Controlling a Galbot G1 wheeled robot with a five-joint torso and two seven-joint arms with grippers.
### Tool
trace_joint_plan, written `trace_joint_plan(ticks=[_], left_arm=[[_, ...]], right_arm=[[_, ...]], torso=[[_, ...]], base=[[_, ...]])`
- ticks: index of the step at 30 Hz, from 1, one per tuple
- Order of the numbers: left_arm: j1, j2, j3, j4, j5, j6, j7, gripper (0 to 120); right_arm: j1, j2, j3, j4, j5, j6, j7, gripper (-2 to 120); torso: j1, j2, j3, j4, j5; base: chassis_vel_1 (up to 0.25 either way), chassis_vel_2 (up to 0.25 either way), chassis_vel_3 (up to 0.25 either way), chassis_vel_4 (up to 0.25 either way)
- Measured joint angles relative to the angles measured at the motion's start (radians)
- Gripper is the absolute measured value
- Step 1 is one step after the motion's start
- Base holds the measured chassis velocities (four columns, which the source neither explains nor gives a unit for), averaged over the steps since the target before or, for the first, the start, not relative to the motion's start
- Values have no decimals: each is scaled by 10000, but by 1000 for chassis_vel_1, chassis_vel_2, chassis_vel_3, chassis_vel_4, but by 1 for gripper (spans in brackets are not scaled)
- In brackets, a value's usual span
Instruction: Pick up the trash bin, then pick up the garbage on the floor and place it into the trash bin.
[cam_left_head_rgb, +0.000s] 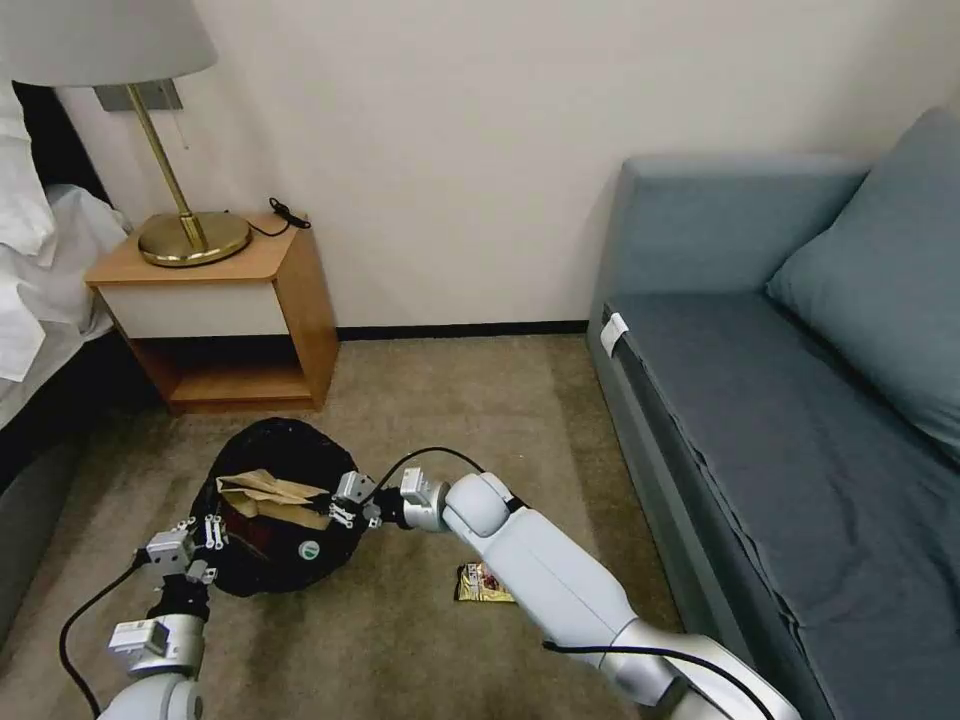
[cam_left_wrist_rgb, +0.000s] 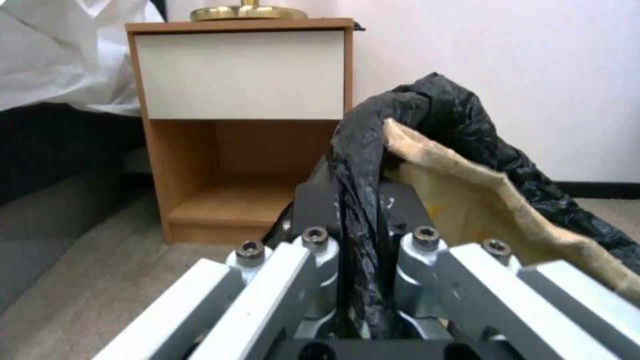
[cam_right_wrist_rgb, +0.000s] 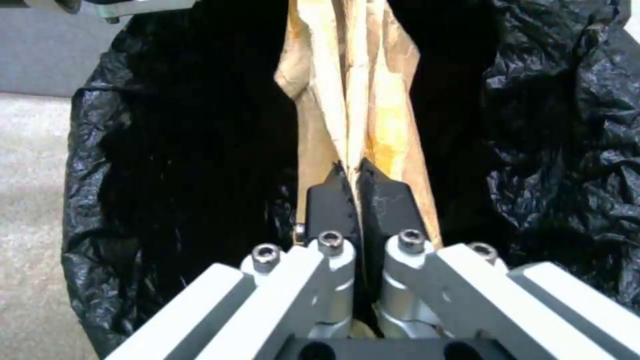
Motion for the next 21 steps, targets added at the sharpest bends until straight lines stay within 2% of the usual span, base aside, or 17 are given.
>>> trace_joint_plan(ticks=[1,3,5,6,7,8,10,11,13,18,20,21], left_arm=[[0,0,0,0,0,0,0,5],[-15,-15,13,22,25,-3,5,5],[-18,-19,18,22,32,-6,8,5],[-19,-20,20,22,38,-8,12,5],[-19,-20,20,22,38,-8,12,5],[-19,-9,18,23,39,-15,16,5],[-19,-2,17,27,40,-20,16,5],[-16,12,12,32,38,-29,16,5],[-12,24,11,35,32,-31,16,5],[-9,42,6,45,18,-33,16,5],[-10,58,4,51,1,-36,16,5],[-10,58,4,51,1,-36,16,5]], right_arm=[[0,0,0,0,0,0,0,5],[-11,-35,7,0,0,1,22,15],[-12,-54,7,1,0,4,27,18],[-9,-78,3,1,-11,14,29,28],[-9,-78,3,1,-11,14,29,28],[18,-77,3,1,-13,15,31,40],[22,-76,3,0,-14,15,31,43],[33,-70,4,1,-15,15,31,51],[37,-68,3,1,-15,15,32,59],[37,-69,3,0,-16,15,31,70],[45,-83,26,0,-14,15,32,86],[45,-83,26,0,-14,15,32,86]], torso=[[0,0,0,0,0],[0,0,0,0,0],[0,0,0,0,0],[0,0,0,0,0],[0,0,0,0,0],[0,0,0,-1,0],[0,0,0,0,0],[0,0,0,0,0],[0,0,0,0,0],[0,0,0,0,0],[0,0,0,0,0],[0,0,0,0,0]], base=[[0,0,0,0],[0,0,0,0],[0,0,0,0],[0,0,0,0],[0,0,0,0],[0,0,0,0],[0,0,0,0],[0,0,0,0],[0,0,0,0],[0,0,0,0],[0,0,0,0],[0,0,0,0]])
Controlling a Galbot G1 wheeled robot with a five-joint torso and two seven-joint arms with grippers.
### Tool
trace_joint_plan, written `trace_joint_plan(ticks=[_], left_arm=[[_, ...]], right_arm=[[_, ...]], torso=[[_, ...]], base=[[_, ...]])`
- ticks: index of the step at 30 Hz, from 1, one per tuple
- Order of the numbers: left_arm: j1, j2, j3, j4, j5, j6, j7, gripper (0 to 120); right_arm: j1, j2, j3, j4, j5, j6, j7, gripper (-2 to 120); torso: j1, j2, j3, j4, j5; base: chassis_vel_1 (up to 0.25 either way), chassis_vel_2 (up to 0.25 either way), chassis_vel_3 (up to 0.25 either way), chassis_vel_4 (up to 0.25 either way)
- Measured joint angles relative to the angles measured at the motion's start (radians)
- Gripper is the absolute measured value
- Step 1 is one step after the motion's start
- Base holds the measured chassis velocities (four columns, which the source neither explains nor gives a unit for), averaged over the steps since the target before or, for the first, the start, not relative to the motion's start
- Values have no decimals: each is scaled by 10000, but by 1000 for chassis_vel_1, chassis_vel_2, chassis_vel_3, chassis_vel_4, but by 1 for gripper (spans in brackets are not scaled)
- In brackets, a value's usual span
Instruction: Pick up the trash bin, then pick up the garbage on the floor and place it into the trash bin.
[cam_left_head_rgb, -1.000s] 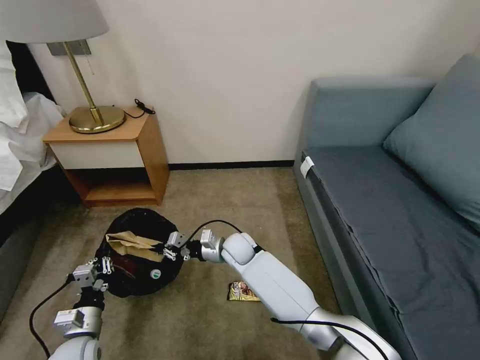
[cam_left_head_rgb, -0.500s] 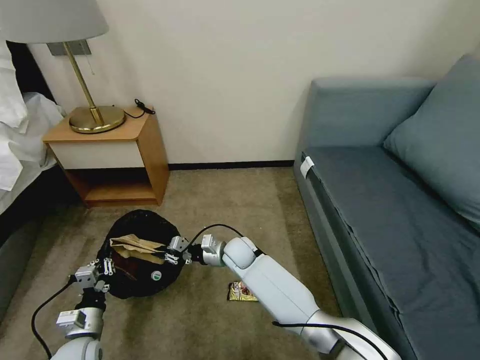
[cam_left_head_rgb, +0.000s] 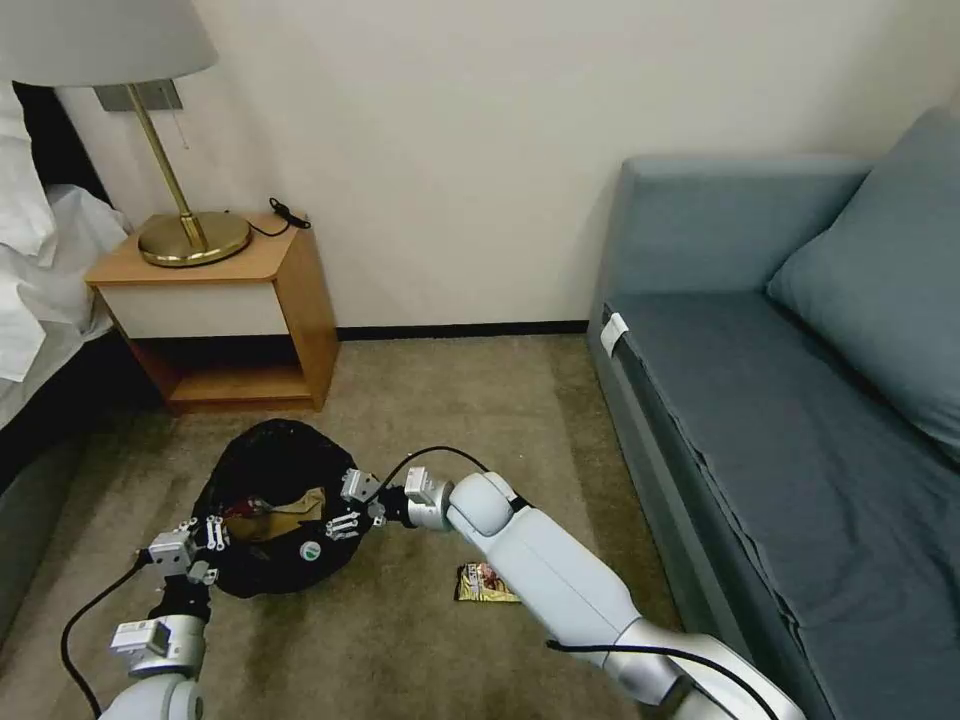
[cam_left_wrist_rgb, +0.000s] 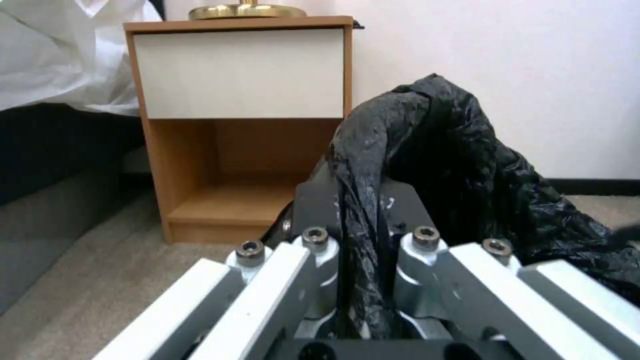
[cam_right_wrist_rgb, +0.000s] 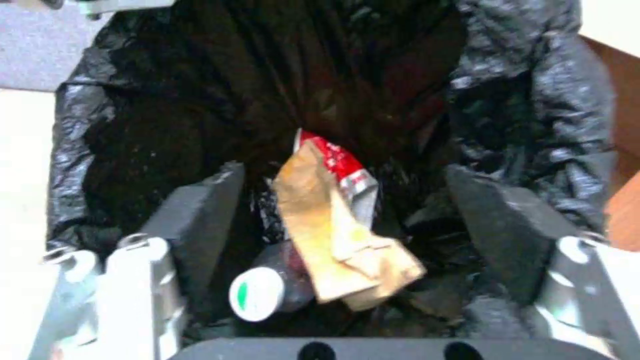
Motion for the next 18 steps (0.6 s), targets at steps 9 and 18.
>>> trace_joint_plan(ticks=[9,18], left_arm=[[-171,377,-93,245,-200,-1,1,5],[-230,408,-101,269,-225,2,1,5]], right_arm=[[450,-31,268,-19,215,-36,70,100],[589,-26,386,-57,299,-38,220,100]], torso=[[0,0,0,0,0],[1,1,0,0,0]], base=[[0,0,0,0],[0,0,0,0]])
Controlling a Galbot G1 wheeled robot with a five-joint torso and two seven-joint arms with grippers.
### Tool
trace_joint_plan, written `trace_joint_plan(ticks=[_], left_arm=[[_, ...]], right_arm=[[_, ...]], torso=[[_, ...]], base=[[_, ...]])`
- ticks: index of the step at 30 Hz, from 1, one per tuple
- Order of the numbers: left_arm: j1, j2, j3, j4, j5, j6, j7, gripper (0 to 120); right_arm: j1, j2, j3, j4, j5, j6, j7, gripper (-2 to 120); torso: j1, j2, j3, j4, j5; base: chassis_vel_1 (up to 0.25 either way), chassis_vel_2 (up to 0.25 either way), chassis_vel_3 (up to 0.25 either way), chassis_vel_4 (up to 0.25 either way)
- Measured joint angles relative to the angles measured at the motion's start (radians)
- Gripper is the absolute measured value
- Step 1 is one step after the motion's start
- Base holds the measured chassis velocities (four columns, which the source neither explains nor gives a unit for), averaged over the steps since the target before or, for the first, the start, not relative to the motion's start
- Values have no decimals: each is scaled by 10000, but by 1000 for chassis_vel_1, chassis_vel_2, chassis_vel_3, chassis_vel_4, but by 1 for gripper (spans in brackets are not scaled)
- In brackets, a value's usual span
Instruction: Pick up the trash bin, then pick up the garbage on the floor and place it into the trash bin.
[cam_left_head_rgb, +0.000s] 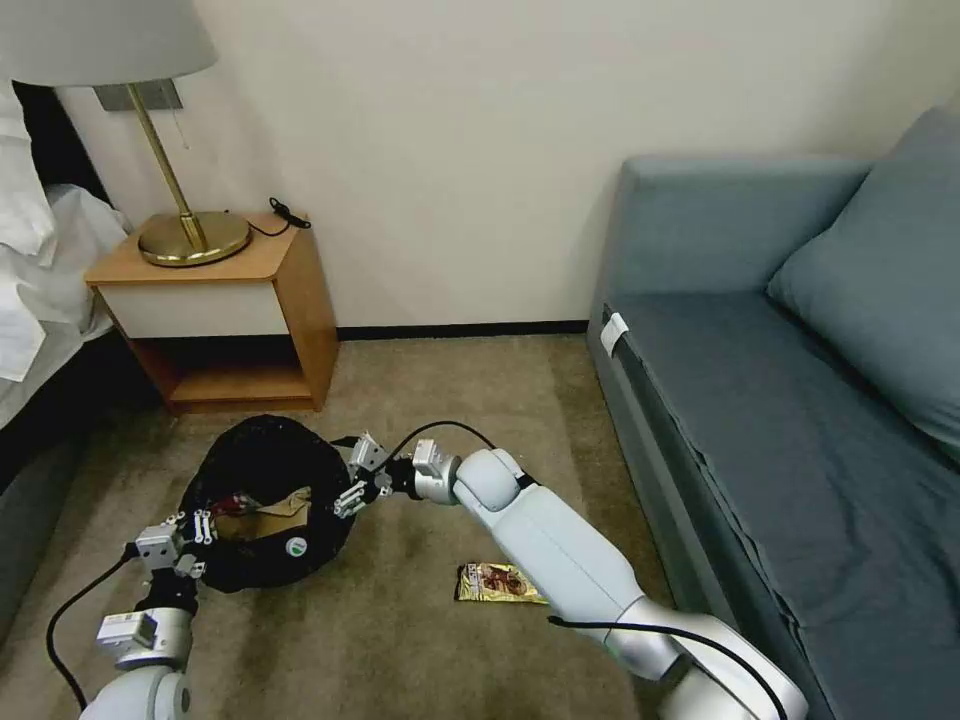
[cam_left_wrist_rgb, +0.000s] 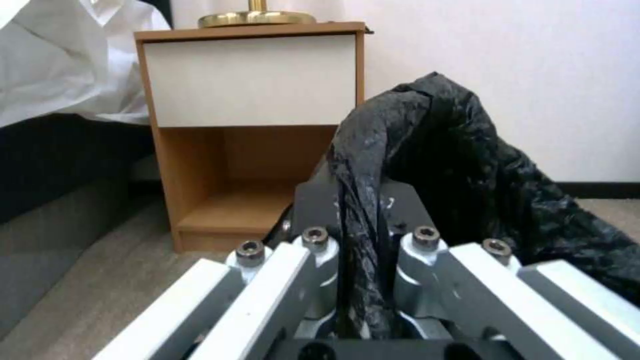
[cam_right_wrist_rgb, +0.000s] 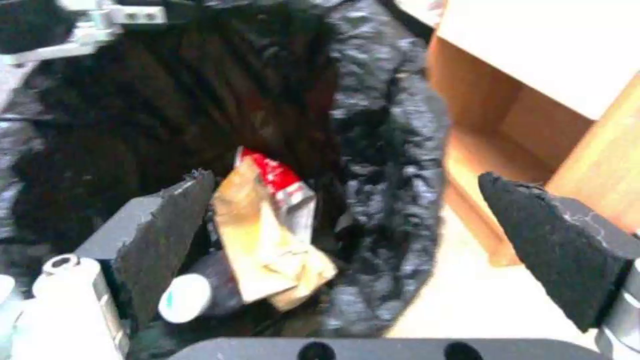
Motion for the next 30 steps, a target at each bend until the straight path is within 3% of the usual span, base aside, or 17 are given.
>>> trace_joint_plan(ticks=[18,24,30], left_arm=[[-7,198,0,111,22,-6,0,5],[-28,328,-53,126,25,-11,113,5],[-37,400,-60,153,-14,-14,122,5]], right_arm=[[1508,-187,1479,-162,610,-253,977,100],[1693,-577,1823,-24,762,-774,1789,100],[1701,-845,1991,23,766,-840,1957,100]], torso=[[0,0,0,0,0],[0,0,0,-1,1],[0,0,0,-1,1]], base=[[0,0,0,0],[0,0,0,0],[0,0,0,0]])
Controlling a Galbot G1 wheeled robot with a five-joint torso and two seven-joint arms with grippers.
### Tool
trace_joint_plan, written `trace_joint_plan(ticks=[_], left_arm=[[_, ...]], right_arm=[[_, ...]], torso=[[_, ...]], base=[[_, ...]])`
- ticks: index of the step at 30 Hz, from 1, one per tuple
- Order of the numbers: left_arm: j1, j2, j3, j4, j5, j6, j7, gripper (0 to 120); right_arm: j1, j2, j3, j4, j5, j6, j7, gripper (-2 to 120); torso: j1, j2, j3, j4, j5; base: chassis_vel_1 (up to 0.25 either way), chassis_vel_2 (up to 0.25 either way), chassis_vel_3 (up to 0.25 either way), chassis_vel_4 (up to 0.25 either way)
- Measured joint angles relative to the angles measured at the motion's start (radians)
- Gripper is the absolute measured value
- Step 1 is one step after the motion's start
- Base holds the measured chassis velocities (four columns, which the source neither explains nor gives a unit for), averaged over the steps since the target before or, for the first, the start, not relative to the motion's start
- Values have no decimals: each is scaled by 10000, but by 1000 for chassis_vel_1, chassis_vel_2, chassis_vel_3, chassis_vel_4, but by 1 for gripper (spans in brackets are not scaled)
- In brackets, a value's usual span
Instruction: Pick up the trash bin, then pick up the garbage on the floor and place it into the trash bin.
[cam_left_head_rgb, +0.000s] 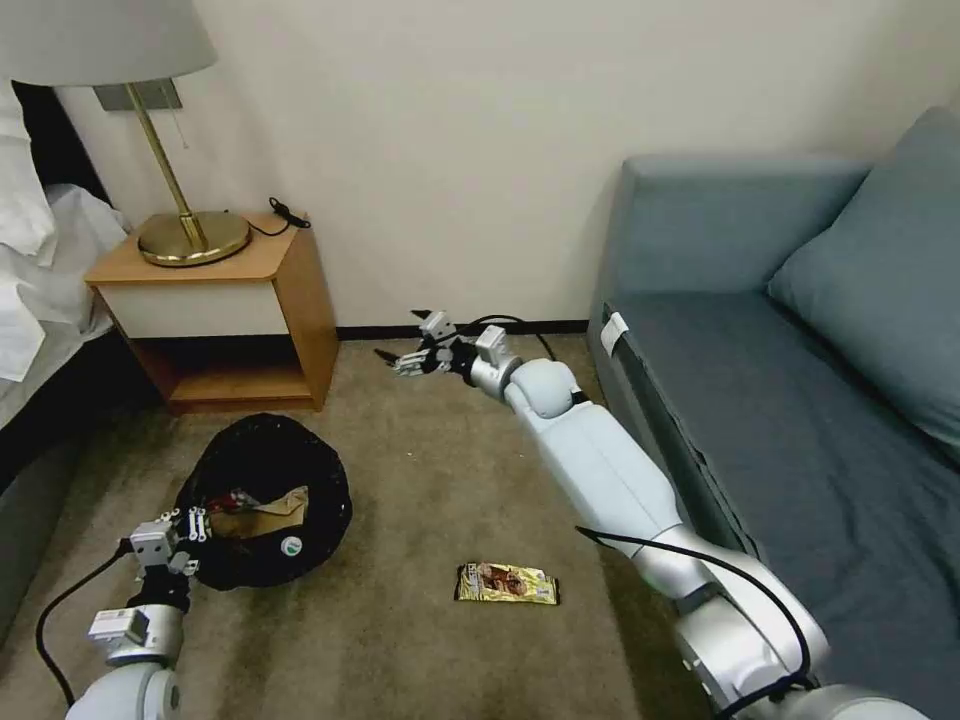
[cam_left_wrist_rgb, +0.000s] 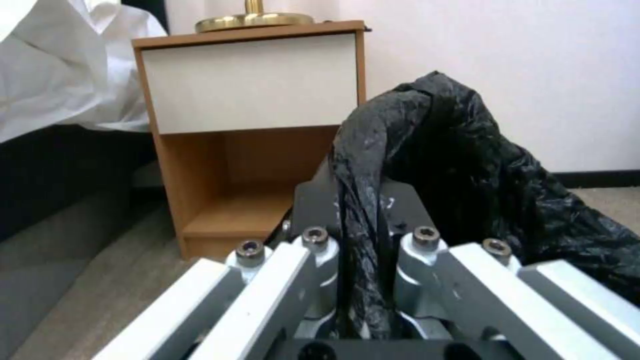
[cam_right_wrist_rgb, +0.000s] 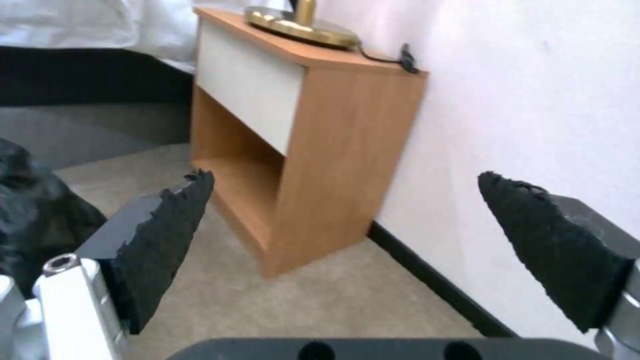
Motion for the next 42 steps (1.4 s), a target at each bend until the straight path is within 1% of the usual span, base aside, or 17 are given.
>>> trace_joint_plan(ticks=[10,12,15,17,18,21,24,26,28,30,31,33,34,37,41,42], left_arm=[[-63,117,-5,48,-32,-15,2,5],[-117,120,5,67,-18,-16,4,5],[-162,125,24,82,10,-16,7,5],[-222,126,63,107,66,-16,12,5],[-222,126,63,107,66,-16,12,5],[-282,76,110,134,177,-16,15,5],[-292,64,128,144,214,-15,19,5],[-318,48,150,155,267,-12,19,5],[-326,44,154,159,283,-9,19,5],[-348,38,157,175,304,-4,23,5],[-348,38,157,175,304,-4,23,5],[-370,40,157,224,334,-4,27,5],[-370,40,157,224,334,-4,27,5],[-373,43,158,255,337,-11,26,5],[-351,21,174,201,301,9,11,5],[-348,-4,183,153,291,34,4,5]], right_arm=[[-441,-512,269,188,-23,-512,421,100],[-720,-778,314,372,-3,-678,512,100],[-906,-987,349,515,14,-718,543,100],[-1208,-1301,364,778,110,-767,564,100],[-1208,-1301,364,778,110,-767,564,100],[-1696,-1678,371,1172,204,-813,566,100],[-1893,-1814,393,1315,208,-815,563,100],[-2336,-2128,430,1655,269,-828,545,100],[-2499,-2249,441,1796,284,-830,537,100],[-3027,-2602,465,2161,292,-831,483,100],[-3027,-2602,465,2161,292,-831,483,100],[-3563,-2940,473,2427,232,-811,419,100],[-3563,-2940,473,2427,232,-811,419,100],[-4378,-3223,483,2733,55,-750,315,100],[-4818,-3269,509,2897,-17,-731,301,100],[-5118,-3276,509,2991,-77,-719,285,100]], torso=[[0,0,0,1,1],[0,0,0,1,1],[0,0,0,0,0],[1,0,0,-1,0],[1,0,0,-1,0],[0,0,0,0,1],[0,0,0,1,1],[0,0,-1,0,1],[0,0,-1,0,0],[0,0,-1,0,0],[0,0,-1,0,0],[0,0,-1,-1,0],[0,0,-1,-1,0],[0,0,-1,-1,0],[0,0,-1,0,-1],[0,0,-1,0,1]], base=[[0,0,0,0],[0,0,0,0],[0,0,0,0],[0,0,0,0],[0,0,0,0],[0,0,0,0],[0,0,0,0],[0,0,0,0],[0,0,0,0],[0,0,0,0],[0,0,0,0],[0,0,0,0],[0,0,0,0],[0,0,0,0],[0,0,0,0],[0,0,0,0]])
